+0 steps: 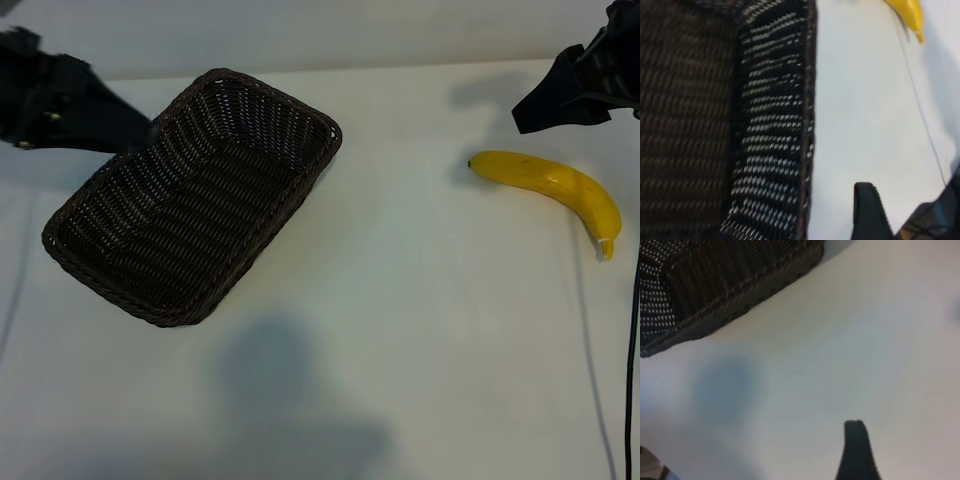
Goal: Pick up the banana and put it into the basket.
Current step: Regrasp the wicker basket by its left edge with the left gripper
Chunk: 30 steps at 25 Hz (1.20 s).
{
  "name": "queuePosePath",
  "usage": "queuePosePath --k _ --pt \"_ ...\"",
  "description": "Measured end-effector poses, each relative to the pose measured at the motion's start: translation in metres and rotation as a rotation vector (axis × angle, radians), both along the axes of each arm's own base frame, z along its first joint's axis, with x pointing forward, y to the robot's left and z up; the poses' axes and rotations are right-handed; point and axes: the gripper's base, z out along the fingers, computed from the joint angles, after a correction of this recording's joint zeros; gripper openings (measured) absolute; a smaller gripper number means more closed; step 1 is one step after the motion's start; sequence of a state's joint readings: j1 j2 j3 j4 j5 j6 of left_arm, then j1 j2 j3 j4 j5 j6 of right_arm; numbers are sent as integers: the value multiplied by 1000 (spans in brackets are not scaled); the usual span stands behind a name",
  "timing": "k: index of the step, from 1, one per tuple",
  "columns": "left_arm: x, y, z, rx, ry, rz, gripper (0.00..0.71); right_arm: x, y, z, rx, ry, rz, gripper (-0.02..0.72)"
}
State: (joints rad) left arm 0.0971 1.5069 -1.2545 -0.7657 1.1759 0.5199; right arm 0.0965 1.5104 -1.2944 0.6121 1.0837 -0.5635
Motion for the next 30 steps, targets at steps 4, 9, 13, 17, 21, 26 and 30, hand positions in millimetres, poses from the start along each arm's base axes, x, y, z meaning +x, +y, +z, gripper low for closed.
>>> queuePosePath --k 4,9,13,17,21,26,30 --pt "-35 18 37 101 -74 140 382 0 0 0 -2 0 0 509" --pt "-88 47 66 328 -124 405 374 0 0 0 -4 0 0 509" --pt "-112 65 37 510 1 540 391 0 0 0 -4 0 0 509" --pt "-115 65 -14 508 140 554 427 0 0 0 -4 0 0 509" --pt "-105 57 -51 353 98 645 433 0 0 0 -4 0 0 509" --pt "-90 54 -73 240 119 721 434 0 0 0 -4 0 0 509" --pt "-78 54 -84 175 153 765 434 0 0 0 -4 0 0 509"
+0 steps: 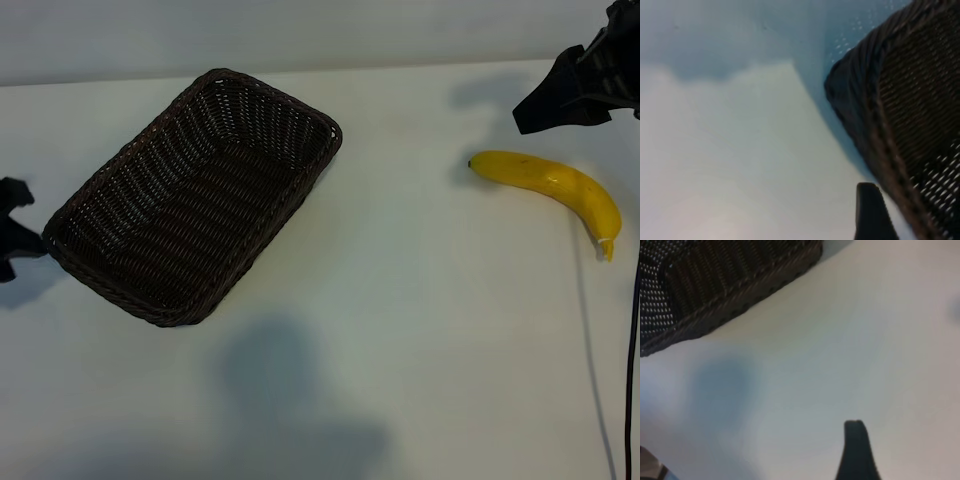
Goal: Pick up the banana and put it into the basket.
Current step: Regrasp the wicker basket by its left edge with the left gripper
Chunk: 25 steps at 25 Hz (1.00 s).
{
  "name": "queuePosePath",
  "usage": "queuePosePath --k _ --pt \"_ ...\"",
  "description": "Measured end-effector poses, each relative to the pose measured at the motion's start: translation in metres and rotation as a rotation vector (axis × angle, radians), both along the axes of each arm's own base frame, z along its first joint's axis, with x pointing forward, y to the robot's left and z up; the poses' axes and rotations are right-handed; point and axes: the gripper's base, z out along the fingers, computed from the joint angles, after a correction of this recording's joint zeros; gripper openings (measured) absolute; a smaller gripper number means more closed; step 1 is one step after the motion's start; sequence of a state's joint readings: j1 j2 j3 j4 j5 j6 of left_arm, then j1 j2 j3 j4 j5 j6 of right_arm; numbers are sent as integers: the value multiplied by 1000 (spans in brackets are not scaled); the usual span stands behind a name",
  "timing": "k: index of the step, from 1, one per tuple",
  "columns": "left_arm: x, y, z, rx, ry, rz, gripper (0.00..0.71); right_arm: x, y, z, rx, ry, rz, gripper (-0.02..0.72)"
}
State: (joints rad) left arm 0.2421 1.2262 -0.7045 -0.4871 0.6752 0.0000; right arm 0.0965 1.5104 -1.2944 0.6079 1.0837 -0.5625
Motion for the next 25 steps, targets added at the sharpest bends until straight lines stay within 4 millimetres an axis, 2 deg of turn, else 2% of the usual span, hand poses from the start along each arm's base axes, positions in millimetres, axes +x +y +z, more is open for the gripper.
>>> queuePosePath --k 7,13,20,25 --pt "15 1 -25 -77 90 46 434 0 0 0 0 0 0 509" --pt "25 1 -36 -138 104 104 434 0 0 0 0 0 0 510" --pt "33 3 -52 -163 158 163 434 0 0 0 -1 0 0 510" --pt "41 7 -71 -161 189 204 434 0 0 0 -1 0 0 510"
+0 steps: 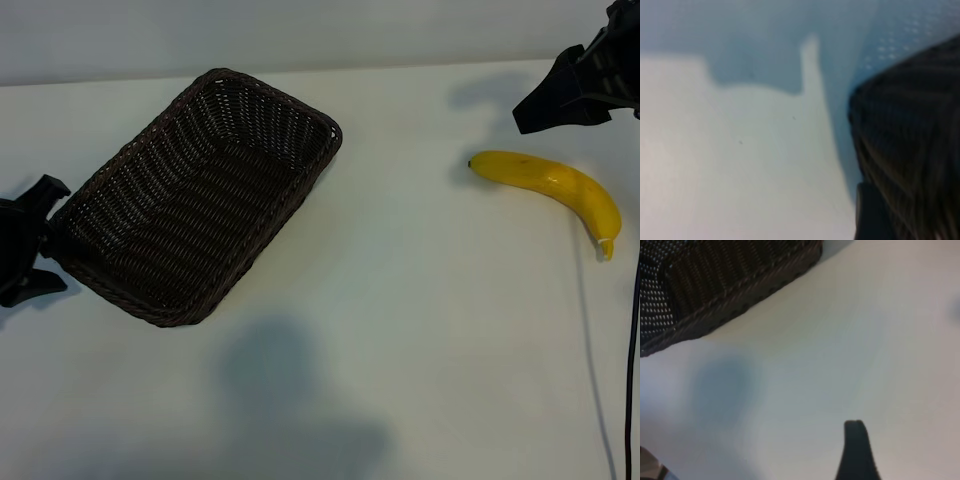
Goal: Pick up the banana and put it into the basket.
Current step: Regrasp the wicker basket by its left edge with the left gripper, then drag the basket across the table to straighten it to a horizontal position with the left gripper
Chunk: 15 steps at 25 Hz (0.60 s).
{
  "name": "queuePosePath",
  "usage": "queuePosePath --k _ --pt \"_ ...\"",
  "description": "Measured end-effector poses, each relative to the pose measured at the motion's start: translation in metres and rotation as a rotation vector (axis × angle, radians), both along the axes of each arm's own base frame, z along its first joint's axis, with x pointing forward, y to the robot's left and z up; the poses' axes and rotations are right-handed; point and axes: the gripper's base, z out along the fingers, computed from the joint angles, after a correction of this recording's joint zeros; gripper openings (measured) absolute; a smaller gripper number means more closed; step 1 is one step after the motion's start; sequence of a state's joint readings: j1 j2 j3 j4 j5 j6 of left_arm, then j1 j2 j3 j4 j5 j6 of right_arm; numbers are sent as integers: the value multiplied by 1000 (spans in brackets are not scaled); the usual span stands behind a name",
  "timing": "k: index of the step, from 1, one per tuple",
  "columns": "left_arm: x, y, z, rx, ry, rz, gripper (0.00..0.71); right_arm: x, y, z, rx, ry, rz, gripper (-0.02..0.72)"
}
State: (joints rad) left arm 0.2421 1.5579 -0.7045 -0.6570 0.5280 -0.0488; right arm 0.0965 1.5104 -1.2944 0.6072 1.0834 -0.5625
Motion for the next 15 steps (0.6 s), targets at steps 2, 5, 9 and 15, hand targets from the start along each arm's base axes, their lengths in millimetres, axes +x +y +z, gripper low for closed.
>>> queuePosePath --k 2,5,9,15 --pt "4 1 -10 -2 19 9 434 0 0 0 0 0 0 510" --pt "7 2 -24 -4 54 3 422 0 0 0 0 0 0 510" --pt "7 2 -32 15 51 -89 186 0 0 0 0 -1 0 510" --pt "19 2 -11 19 27 -280 188 0 0 0 1 -1 -1 510"
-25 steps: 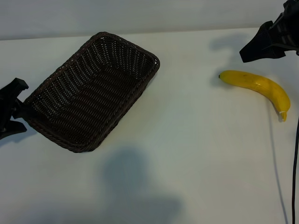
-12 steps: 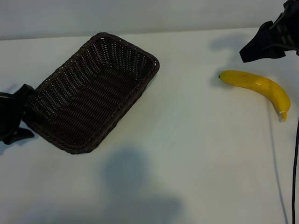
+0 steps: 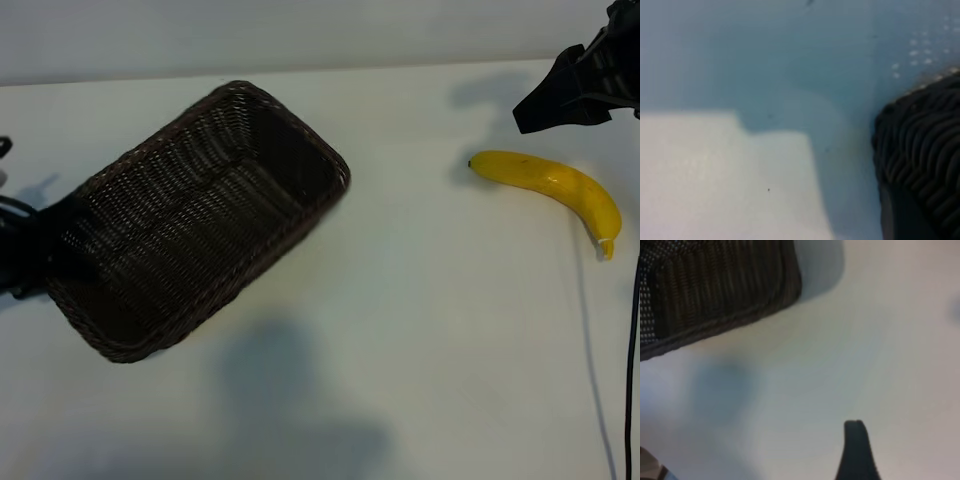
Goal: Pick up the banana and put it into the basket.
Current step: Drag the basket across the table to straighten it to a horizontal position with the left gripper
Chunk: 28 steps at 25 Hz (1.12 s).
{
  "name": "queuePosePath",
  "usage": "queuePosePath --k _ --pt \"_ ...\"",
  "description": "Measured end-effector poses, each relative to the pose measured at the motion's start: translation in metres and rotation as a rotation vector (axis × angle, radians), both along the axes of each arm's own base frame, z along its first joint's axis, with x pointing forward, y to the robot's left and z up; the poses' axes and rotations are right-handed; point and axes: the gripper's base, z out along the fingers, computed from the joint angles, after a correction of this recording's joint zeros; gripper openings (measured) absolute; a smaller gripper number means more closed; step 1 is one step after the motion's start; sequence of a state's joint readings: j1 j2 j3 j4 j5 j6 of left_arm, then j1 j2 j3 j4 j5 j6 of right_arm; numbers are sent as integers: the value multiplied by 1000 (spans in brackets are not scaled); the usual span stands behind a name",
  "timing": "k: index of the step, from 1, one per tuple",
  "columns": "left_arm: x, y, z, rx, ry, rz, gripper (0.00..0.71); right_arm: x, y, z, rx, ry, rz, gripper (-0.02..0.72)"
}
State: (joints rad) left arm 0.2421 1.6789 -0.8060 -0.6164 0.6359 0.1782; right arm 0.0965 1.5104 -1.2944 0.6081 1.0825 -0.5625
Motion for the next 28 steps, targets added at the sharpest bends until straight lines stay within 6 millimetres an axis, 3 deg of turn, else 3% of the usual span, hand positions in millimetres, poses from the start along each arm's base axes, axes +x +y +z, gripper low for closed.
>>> queuePosePath --k 8,12,15,21,28 --pt "41 5 75 -20 -55 -156 188 0 0 0 0 2 1 510" --pt "59 -7 101 -2 -57 -257 188 0 0 0 1 2 1 510" --pt "74 -29 99 33 -15 -340 188 0 0 0 3 3 1 510" --pt "114 -83 76 101 42 -514 188 -1 0 0 3 6 4 510" --pt "158 -139 56 114 -2 -638 187 -1 0 0 4 7 4 510"
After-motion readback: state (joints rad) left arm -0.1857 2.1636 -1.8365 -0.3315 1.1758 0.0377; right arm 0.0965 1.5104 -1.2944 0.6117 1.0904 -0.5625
